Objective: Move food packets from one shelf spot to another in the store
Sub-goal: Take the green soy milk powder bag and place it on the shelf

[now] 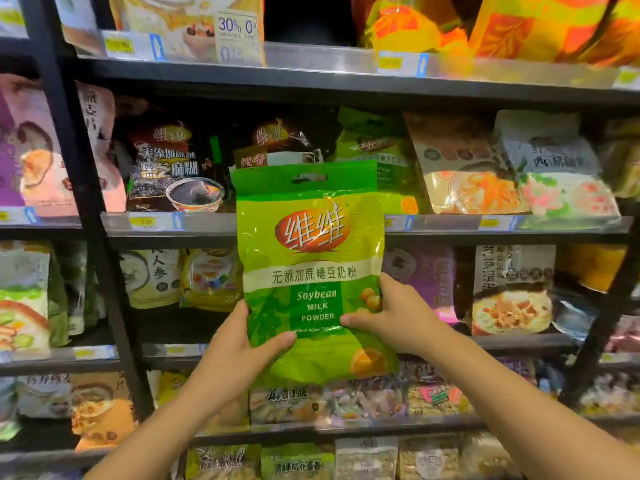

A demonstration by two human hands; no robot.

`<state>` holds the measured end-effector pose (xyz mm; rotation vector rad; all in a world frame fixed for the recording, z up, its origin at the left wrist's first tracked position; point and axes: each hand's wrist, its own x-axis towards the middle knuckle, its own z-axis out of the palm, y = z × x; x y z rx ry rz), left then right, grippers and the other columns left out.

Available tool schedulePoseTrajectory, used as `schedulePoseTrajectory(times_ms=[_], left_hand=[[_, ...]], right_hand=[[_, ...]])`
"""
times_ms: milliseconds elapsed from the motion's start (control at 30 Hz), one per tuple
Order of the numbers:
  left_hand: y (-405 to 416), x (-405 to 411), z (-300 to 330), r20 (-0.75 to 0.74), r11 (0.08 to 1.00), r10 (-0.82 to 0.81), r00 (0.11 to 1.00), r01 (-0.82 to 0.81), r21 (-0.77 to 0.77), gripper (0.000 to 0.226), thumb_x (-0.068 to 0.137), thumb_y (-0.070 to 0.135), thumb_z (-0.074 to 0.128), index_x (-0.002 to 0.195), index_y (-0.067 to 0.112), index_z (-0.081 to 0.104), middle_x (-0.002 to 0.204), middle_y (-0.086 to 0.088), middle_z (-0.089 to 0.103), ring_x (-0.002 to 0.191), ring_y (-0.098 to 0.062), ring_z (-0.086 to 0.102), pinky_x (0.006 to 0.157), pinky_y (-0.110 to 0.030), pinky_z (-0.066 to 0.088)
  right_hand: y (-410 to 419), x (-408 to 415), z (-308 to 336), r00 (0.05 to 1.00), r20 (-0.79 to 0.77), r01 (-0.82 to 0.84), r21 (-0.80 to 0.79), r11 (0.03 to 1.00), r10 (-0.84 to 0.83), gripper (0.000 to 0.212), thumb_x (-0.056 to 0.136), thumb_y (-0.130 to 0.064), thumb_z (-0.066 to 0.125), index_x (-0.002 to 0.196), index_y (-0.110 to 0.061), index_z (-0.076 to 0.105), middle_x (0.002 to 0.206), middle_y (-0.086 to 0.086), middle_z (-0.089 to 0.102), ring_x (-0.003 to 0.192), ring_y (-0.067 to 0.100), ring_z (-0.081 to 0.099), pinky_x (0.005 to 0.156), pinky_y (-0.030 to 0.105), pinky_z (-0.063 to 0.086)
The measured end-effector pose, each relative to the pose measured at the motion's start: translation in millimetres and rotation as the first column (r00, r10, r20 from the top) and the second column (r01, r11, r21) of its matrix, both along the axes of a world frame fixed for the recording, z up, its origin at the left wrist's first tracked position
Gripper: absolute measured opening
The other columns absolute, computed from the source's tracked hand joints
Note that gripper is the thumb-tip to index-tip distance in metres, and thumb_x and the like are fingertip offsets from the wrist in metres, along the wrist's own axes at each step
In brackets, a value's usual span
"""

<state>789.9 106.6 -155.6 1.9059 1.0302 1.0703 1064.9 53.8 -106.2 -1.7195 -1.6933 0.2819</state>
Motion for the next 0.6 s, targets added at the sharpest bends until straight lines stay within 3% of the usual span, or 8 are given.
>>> schedulePoseTrajectory(times_ms=[100, 200, 300, 400, 533, 600], left_hand=[[5, 28, 16, -0.025, 0.999, 0.021, 0.999, -0.02, 0.042, 0.048, 0.079, 0.052, 0.08, 0.112, 0.055, 0.045, 0.106, 0.06, 0.053, 0.101, 0.032, 0.052, 0.074, 0.003, 0.041], [11, 52, 28, -0.018, 0.998, 0.027, 0.999, -0.025, 0.062, 0.05, 0.075, 0.06, 0.08, 0.114, 0.052, 0.049, 0.108, 0.05, 0.062, 0.103, 0.026, 0.057, 0.085, -0.004, 0.045], [18, 75, 44, 0.001, 0.997, 0.024, 1.0, -0.024, 0.074, 0.064, 0.07, 0.064, 0.08, 0.124, 0.039, 0.057, 0.114, 0.031, 0.071, 0.106, 0.01, 0.067, 0.093, -0.023, 0.052], [31, 93, 66, -0.001, 0.996, 0.003, 1.0, -0.002, 0.093, 0.073, 0.066, 0.07, 0.079, 0.127, 0.035, 0.059, 0.115, 0.025, 0.074, 0.104, 0.006, 0.069, 0.093, -0.028, 0.055], [58, 113, 98, -0.048, 0.987, 0.026, 0.999, -0.018, 0.159, 0.073, 0.065, 0.078, 0.075, 0.124, 0.037, 0.063, 0.108, 0.025, 0.075, 0.097, 0.009, 0.069, 0.083, -0.019, 0.055], [76, 122, 114, -0.074, 0.981, 0.049, 0.996, -0.034, 0.188, 0.053, 0.068, 0.075, 0.074, 0.109, 0.044, 0.062, 0.097, 0.036, 0.072, 0.088, 0.016, 0.066, 0.067, -0.005, 0.05]], right_hand=[[5, 28, 17, 1.0, 0.0, -0.026, 0.027, 0.999, 0.026, 0.056, 0.076, -0.055, 0.087, 0.115, -0.031, 0.054, 0.092, -0.014, 0.06, 0.076, -0.002, 0.056, 0.059, 0.008, 0.044], [10, 55, 35, 0.998, 0.0, -0.064, 0.027, 0.998, 0.064, 0.06, 0.076, -0.054, 0.087, 0.123, -0.027, 0.06, 0.099, -0.011, 0.065, 0.084, -0.001, 0.06, 0.063, 0.007, 0.044], [15, 78, 51, 0.997, -0.012, -0.079, 0.027, 0.996, 0.08, 0.064, 0.076, -0.054, 0.087, 0.127, -0.026, 0.062, 0.104, -0.012, 0.067, 0.093, 0.001, 0.062, 0.079, 0.022, 0.05], [26, 98, 72, 0.995, -0.031, -0.092, 0.019, 0.996, 0.093, 0.061, 0.076, -0.054, 0.087, 0.125, -0.025, 0.063, 0.114, -0.01, 0.069, 0.105, 0.009, 0.064, 0.091, 0.03, 0.054], [52, 122, 103, 0.994, -0.067, -0.092, -0.032, 0.995, 0.09, 0.068, 0.077, -0.053, 0.086, 0.127, -0.011, 0.065, 0.123, 0.006, 0.072, 0.113, 0.025, 0.068, 0.101, 0.047, 0.054], [66, 129, 115, 0.991, -0.092, -0.105, -0.037, 0.994, 0.101, 0.053, 0.079, -0.047, 0.087, 0.117, -0.013, 0.071, 0.114, 0.002, 0.077, 0.106, 0.021, 0.072, 0.094, 0.04, 0.058]])
